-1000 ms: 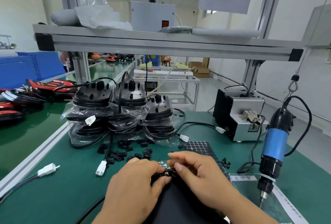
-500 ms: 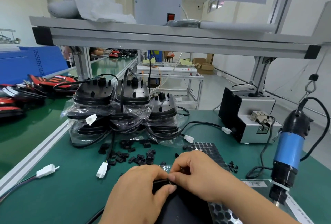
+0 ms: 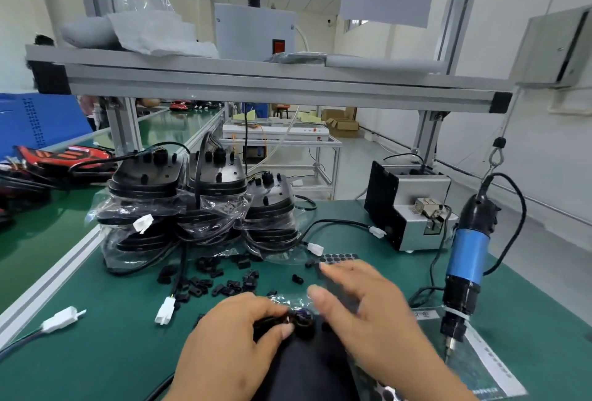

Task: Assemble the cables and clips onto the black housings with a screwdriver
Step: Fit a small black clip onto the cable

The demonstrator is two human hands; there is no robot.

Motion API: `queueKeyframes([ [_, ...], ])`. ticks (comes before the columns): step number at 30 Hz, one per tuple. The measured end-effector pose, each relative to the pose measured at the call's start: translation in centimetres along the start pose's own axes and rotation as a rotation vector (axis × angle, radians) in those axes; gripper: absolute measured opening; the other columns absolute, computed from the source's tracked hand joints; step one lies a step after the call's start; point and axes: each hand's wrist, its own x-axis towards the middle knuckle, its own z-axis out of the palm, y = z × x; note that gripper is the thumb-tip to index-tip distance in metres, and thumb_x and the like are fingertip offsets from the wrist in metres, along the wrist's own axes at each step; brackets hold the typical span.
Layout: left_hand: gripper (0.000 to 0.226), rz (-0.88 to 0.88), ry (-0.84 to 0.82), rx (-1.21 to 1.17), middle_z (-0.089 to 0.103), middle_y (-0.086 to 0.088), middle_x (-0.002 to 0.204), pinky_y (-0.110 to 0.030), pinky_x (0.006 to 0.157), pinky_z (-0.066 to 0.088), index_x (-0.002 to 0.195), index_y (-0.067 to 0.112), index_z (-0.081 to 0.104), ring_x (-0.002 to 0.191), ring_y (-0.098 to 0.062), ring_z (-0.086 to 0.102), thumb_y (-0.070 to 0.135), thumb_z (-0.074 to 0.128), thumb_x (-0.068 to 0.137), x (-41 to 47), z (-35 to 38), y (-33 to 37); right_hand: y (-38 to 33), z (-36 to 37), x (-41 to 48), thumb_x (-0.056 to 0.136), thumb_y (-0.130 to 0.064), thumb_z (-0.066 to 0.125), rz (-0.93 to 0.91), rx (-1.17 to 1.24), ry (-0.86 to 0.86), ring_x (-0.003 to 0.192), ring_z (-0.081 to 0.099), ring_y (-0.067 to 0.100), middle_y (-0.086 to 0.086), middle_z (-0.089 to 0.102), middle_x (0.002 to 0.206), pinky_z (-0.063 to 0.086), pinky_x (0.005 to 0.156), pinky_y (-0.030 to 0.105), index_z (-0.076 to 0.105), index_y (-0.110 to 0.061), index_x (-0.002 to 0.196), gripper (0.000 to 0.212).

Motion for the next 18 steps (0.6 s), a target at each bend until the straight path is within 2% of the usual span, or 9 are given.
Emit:
queueKeyframes([
  [3, 0.015, -0.001, 0.003, -0.050, 0.058, 0.032, 0.089, -0.022, 0.085, 0.049, 0.074, 0.065, 0.054, 0.092, 0.010, 0.055, 0.057, 0.067, 0.075, 0.3, 0.3, -0.3, 1.8, -5.8, -1.8, 0.083, -0.061, 0.057, 0.055, 0.103, 0.553, 0.083, 0.058, -0.014, -0.032, 0.063, 0.094, 0.047, 0.060, 0.010, 0.065, -0.051, 0.099, 0.020],
  [5, 0.017, -0.012, -0.010, -0.043, 0.059, 0.030, 0.087, -0.023, 0.084, 0.049, 0.071, 0.064, 0.054, 0.088, 0.009, 0.055, 0.055, 0.068, 0.076, 0.4, 0.1, -0.1, 4.4, -9.0, -2.0, 0.087, -0.052, 0.061, 0.210, 0.306, 0.897, 0.070, 0.057, -0.014, -0.026, 0.064, 0.083, 0.046, 0.066, 0.017, 0.064, -0.047, 0.087, 0.006],
  [6, 0.016, -0.021, -0.009, -0.041, 0.059, 0.028, 0.086, -0.024, 0.083, 0.049, 0.073, 0.062, 0.056, 0.087, 0.008, 0.056, 0.054, 0.069, 0.076, 0.3, 0.0, 0.0, 6.0, -10.1, -1.8, 0.086, -0.048, 0.063, 0.321, 0.434, 0.966, 0.073, 0.056, -0.010, -0.022, 0.060, 0.083, 0.043, 0.073, 0.023, 0.062, -0.041, 0.087, 0.008],
  [7, 0.012, -0.035, -0.005, -0.046, 0.060, 0.027, 0.086, -0.025, 0.083, 0.050, 0.076, 0.059, 0.060, 0.086, 0.007, 0.057, 0.053, 0.070, 0.075, 0.4, 0.1, 0.0, 7.5, -10.6, -1.4, 0.086, -0.047, 0.064, 0.466, 0.555, 0.911, 0.083, 0.056, -0.001, -0.017, 0.058, 0.088, 0.040, 0.080, 0.028, 0.061, -0.035, 0.095, 0.015],
  [9, 0.011, -0.045, -0.009, -0.061, 0.060, 0.026, 0.086, -0.026, 0.083, 0.050, 0.084, 0.052, 0.066, 0.085, 0.007, 0.058, 0.052, 0.071, 0.075, 0.5, 0.1, -0.2, 10.2, -10.6, -0.7, 0.083, -0.050, 0.060, 0.703, 0.773, 0.593, 0.101, 0.054, 0.020, 0.002, 0.059, 0.101, 0.040, 0.092, 0.034, 0.055, -0.015, 0.120, 0.051],
  [10, 0.013, -0.039, -0.002, -0.068, 0.060, 0.026, 0.085, -0.025, 0.083, 0.050, 0.087, 0.050, 0.068, 0.085, 0.007, 0.058, 0.052, 0.071, 0.075, 0.4, 0.1, -0.1, 10.9, -10.4, -0.3, 0.082, -0.052, 0.058, 0.755, 0.884, 0.454, 0.101, 0.057, 0.026, 0.011, 0.061, 0.104, 0.044, 0.091, 0.036, 0.054, -0.008, 0.123, 0.061],
  [12, 0.017, -0.034, 0.000, -0.073, 0.059, 0.027, 0.086, -0.025, 0.084, 0.050, 0.091, 0.048, 0.069, 0.088, 0.006, 0.058, 0.051, 0.071, 0.075, 0.4, 0.2, -0.2, 11.6, -9.9, 0.2, 0.082, -0.056, 0.054, 0.750, 1.076, 0.286, 0.094, 0.065, 0.033, 0.020, 0.067, 0.104, 0.056, 0.079, 0.043, 0.058, -0.010, 0.119, 0.060],
  [15, 0.019, -0.041, -0.017, -0.063, 0.059, 0.028, 0.090, -0.023, 0.088, 0.048, 0.095, 0.047, 0.068, 0.093, 0.006, 0.057, 0.052, 0.069, 0.077, 0.4, 0.1, -0.1, 12.1, -9.4, 0.3, 0.087, -0.049, 0.051, 0.651, 1.272, 0.282, 0.089, 0.071, 0.034, 0.022, 0.069, 0.107, 0.061, 0.071, 0.043, 0.056, -0.007, 0.123, 0.055],
  [18, 0.020, -0.045, -0.020, -0.101, 0.059, 0.025, 0.089, -0.022, 0.084, 0.049, 0.096, 0.045, 0.068, 0.086, 0.004, 0.058, 0.050, 0.070, 0.078, 0.5, 0.1, -0.3, 12.6, -8.8, 0.7, 0.085, -0.040, 0.055, 0.551, 1.268, 0.324, 0.079, 0.072, 0.025, 0.015, 0.071, 0.090, 0.061, 0.064, 0.035, 0.057, -0.004, 0.118, 0.048],
])
